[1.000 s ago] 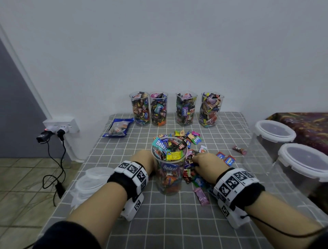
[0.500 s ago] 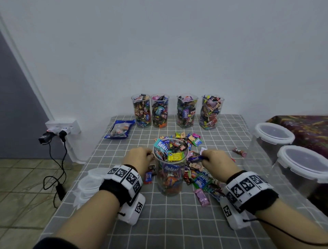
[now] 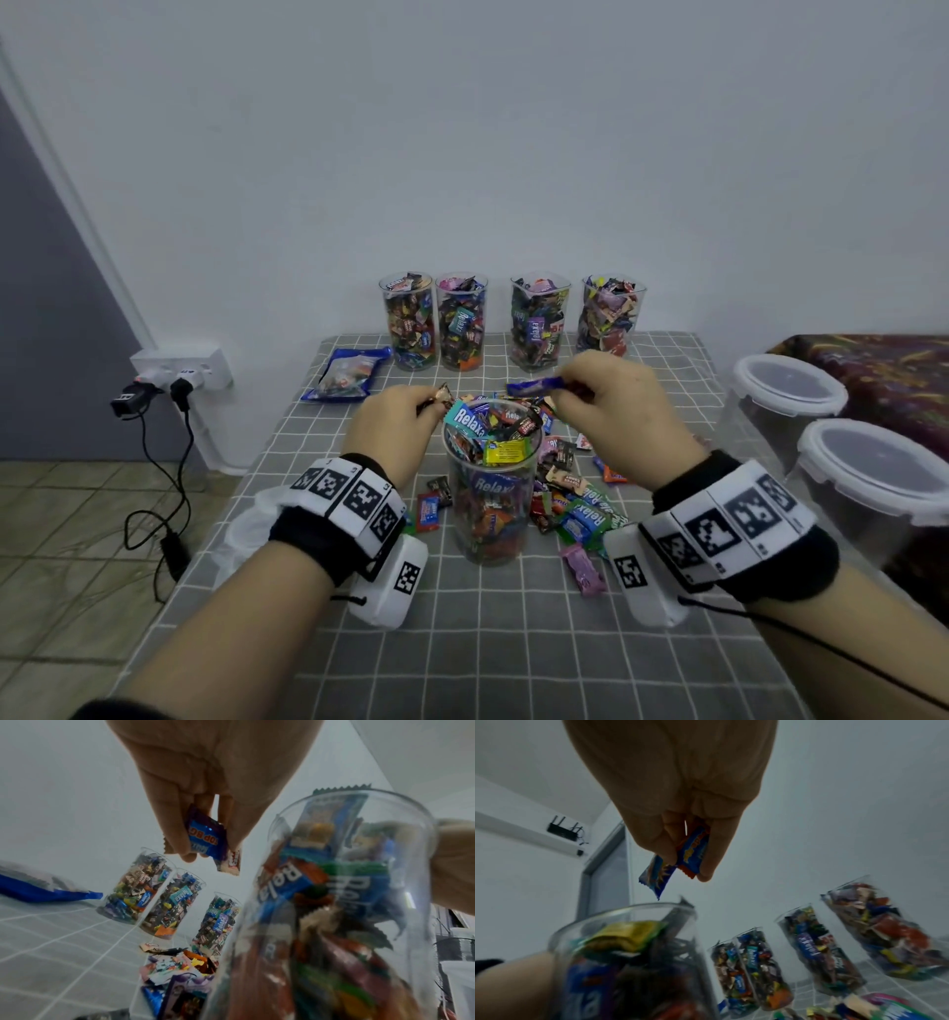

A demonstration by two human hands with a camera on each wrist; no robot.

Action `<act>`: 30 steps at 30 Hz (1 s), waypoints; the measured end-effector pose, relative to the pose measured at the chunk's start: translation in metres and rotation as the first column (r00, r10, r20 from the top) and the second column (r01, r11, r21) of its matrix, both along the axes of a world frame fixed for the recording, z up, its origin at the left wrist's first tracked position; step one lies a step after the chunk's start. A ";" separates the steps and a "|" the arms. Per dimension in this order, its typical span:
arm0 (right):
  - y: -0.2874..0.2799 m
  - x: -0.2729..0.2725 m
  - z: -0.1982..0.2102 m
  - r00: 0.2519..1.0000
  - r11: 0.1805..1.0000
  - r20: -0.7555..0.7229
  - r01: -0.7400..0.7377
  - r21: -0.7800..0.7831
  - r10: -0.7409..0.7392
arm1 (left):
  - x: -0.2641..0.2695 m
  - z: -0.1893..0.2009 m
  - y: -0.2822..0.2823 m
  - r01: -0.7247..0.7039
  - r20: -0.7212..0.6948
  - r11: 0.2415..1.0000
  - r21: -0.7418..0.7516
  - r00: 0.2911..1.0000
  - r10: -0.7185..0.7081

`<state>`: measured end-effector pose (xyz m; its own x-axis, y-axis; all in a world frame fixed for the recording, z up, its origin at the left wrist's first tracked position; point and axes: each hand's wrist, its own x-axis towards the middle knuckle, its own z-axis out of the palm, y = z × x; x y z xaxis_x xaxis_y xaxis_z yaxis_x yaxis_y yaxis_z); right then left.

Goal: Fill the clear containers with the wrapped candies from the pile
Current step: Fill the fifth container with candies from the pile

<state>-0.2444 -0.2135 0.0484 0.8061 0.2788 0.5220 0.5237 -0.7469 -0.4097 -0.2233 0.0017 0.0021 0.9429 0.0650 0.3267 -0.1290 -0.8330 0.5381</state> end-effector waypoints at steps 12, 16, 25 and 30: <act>0.033 0.000 -0.014 0.977 0.976 -0.095 -0.199 -0.082 0.191 | -0.002 0.000 -0.002 0.012 -0.002 1.000 0.015 1.000 -0.012; 0.031 -0.004 -0.015 0.947 0.971 -0.221 -0.221 0.088 0.235 | -0.004 0.005 -0.004 0.023 0.013 1.000 -0.019 1.000 -0.023; 0.010 -0.004 -0.049 0.781 0.890 -0.514 -0.113 0.441 0.354 | -0.017 0.032 -0.005 0.043 0.106 0.995 -0.095 0.994 -0.033; 0.016 0.001 -0.063 0.724 0.857 -0.547 -0.120 0.501 0.422 | -0.019 0.053 -0.017 0.139 0.067 0.986 -0.092 0.989 -0.133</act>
<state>-0.2436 -0.1974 -0.0145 0.9045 0.4237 0.0494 0.1904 -0.2975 -0.9355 -0.2420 -0.0155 0.0548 0.9239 -0.0289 0.3815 -0.2724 -0.7499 0.6029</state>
